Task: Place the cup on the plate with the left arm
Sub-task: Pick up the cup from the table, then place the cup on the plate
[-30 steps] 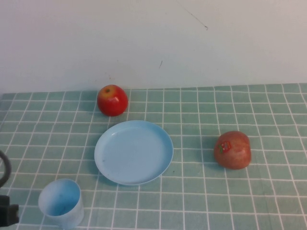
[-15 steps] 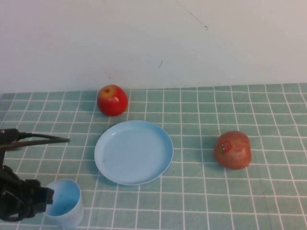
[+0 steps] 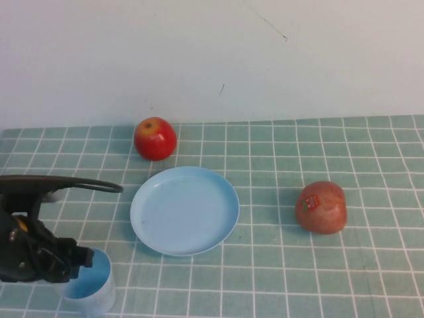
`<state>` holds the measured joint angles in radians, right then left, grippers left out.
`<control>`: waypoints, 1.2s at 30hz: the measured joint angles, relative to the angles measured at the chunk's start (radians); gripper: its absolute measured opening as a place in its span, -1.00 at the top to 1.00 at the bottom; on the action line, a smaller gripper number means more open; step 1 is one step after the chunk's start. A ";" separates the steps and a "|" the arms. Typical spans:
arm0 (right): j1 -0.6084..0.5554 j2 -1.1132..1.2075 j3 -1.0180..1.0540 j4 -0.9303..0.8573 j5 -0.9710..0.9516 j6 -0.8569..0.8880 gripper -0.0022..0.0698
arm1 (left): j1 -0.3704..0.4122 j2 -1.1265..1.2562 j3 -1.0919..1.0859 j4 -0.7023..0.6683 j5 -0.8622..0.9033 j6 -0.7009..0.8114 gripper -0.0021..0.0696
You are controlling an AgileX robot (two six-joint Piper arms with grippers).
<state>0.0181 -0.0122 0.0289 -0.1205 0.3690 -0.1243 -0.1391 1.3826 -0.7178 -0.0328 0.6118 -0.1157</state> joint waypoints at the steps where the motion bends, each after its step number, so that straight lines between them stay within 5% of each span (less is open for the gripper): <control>1: 0.000 0.000 0.000 0.000 0.000 0.000 0.95 | 0.000 0.018 0.000 -0.001 -0.014 0.000 -0.10; 5: 0.000 0.000 0.000 0.000 0.000 0.000 0.95 | 0.000 0.078 0.000 0.001 -0.037 0.000 0.09; 9: 0.000 0.000 0.000 0.000 0.000 0.000 0.95 | 0.000 0.103 0.000 0.001 -0.044 0.000 0.67; 12: 0.000 0.000 0.000 0.000 0.000 0.000 0.95 | 0.000 0.104 -0.018 0.001 -0.041 0.000 0.85; 36: 0.000 0.000 0.000 0.000 0.000 0.000 0.95 | -0.048 0.320 -0.528 -0.378 0.117 0.250 0.88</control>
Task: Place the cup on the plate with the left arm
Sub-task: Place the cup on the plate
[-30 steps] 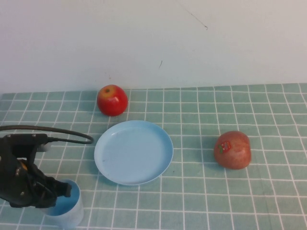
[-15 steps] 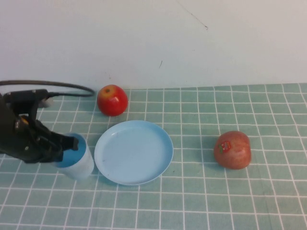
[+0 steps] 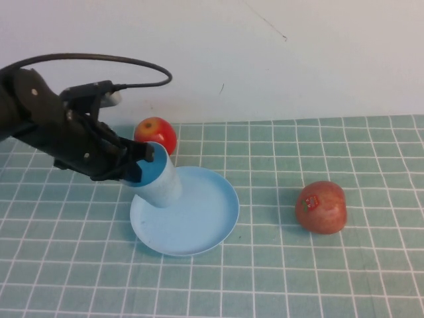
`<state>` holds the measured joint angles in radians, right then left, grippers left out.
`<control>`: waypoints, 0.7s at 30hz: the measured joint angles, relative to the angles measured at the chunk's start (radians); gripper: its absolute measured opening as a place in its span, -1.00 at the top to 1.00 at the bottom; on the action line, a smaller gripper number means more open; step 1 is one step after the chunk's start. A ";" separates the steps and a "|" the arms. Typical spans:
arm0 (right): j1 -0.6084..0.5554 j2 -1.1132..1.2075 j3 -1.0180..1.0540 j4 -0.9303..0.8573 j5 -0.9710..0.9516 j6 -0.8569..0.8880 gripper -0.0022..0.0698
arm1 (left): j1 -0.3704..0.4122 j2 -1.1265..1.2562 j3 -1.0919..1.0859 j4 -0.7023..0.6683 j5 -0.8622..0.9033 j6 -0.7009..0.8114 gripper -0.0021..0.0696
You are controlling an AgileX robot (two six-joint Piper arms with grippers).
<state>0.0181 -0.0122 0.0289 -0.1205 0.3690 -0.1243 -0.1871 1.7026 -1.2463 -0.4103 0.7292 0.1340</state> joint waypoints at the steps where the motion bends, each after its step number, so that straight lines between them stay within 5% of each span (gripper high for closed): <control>1: 0.000 0.000 0.000 0.000 0.000 0.000 0.95 | -0.014 0.028 -0.020 0.004 0.007 0.004 0.88; 13: 0.000 0.000 0.000 0.000 0.000 0.000 0.95 | -0.100 0.264 -0.222 0.116 0.053 -0.054 0.83; 21: 0.000 0.000 0.000 0.000 0.000 0.000 0.95 | -0.100 0.281 -0.293 0.151 0.106 -0.080 0.15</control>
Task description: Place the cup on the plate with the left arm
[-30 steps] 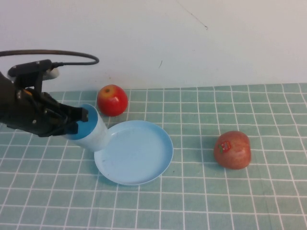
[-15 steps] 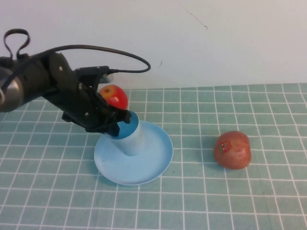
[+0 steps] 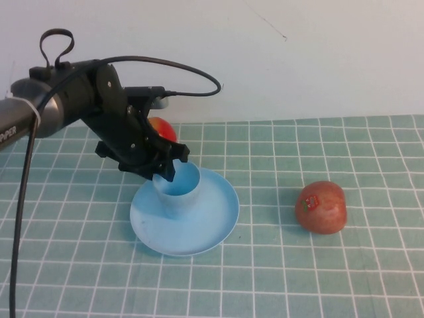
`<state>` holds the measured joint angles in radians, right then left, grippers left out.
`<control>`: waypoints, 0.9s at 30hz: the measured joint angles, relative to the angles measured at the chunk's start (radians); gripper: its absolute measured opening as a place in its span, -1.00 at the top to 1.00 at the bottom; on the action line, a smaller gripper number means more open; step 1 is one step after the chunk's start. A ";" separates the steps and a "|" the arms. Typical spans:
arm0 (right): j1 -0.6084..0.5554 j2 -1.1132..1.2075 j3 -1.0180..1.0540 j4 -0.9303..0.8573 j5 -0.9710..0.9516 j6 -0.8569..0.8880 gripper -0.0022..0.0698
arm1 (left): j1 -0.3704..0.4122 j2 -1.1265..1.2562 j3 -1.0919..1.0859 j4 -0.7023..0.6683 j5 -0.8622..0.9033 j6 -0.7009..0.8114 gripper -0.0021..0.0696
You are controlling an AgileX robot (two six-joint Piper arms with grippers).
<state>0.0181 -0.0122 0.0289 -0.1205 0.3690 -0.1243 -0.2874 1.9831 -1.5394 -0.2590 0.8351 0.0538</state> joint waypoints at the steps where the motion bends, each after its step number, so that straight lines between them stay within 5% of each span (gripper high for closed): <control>1: 0.000 0.000 0.000 0.000 0.000 0.000 0.95 | 0.000 0.000 -0.016 0.007 0.019 -0.004 0.13; 4: 0.000 0.000 0.000 0.000 0.000 0.000 0.95 | 0.000 -0.002 -0.075 0.019 0.083 -0.006 0.19; 12: 0.000 0.000 0.000 0.000 0.000 0.000 0.95 | 0.000 -0.180 -0.165 0.020 0.155 0.017 0.86; 27: 0.000 0.000 0.000 0.000 0.000 0.000 0.95 | 0.000 -0.768 0.045 -0.005 0.164 0.047 0.93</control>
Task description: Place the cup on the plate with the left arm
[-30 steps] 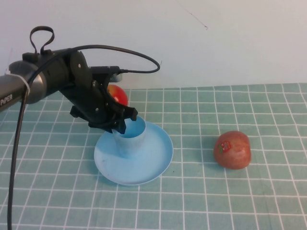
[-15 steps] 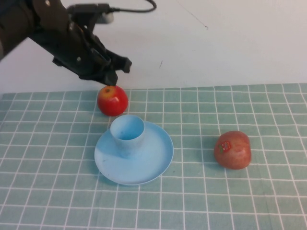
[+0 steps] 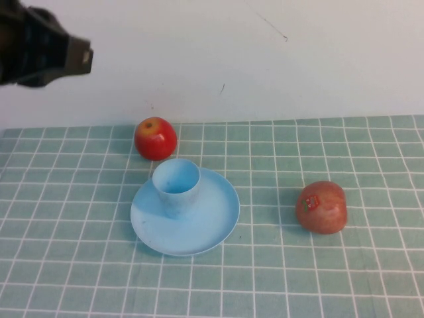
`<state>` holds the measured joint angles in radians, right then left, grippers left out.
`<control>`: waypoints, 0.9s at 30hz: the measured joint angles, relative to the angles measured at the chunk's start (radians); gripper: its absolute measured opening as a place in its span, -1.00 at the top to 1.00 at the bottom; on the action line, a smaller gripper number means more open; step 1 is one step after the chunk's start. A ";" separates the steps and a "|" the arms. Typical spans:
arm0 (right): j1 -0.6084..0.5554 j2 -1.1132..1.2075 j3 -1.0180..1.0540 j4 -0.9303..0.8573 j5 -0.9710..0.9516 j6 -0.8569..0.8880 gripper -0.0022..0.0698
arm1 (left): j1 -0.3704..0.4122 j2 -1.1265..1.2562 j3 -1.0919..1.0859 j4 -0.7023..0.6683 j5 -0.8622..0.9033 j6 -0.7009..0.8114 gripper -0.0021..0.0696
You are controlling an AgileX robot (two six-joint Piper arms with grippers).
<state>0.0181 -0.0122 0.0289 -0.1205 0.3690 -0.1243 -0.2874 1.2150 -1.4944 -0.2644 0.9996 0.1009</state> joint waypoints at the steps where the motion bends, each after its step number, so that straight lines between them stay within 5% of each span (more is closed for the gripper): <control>1: 0.000 0.000 0.000 0.000 0.000 0.000 0.95 | 0.000 -0.047 0.046 -0.011 -0.004 0.001 0.93; 11: 0.000 0.000 0.000 0.000 0.000 0.000 0.95 | 0.000 -0.451 0.456 -0.091 -0.049 0.001 0.93; 27: 0.000 0.000 0.000 0.000 0.000 0.000 0.95 | 0.000 -0.615 0.551 -0.059 0.224 0.019 0.94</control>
<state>0.0181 -0.0122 0.0289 -0.1205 0.3690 -0.1243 -0.2874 0.6000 -0.9432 -0.3235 1.2234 0.1197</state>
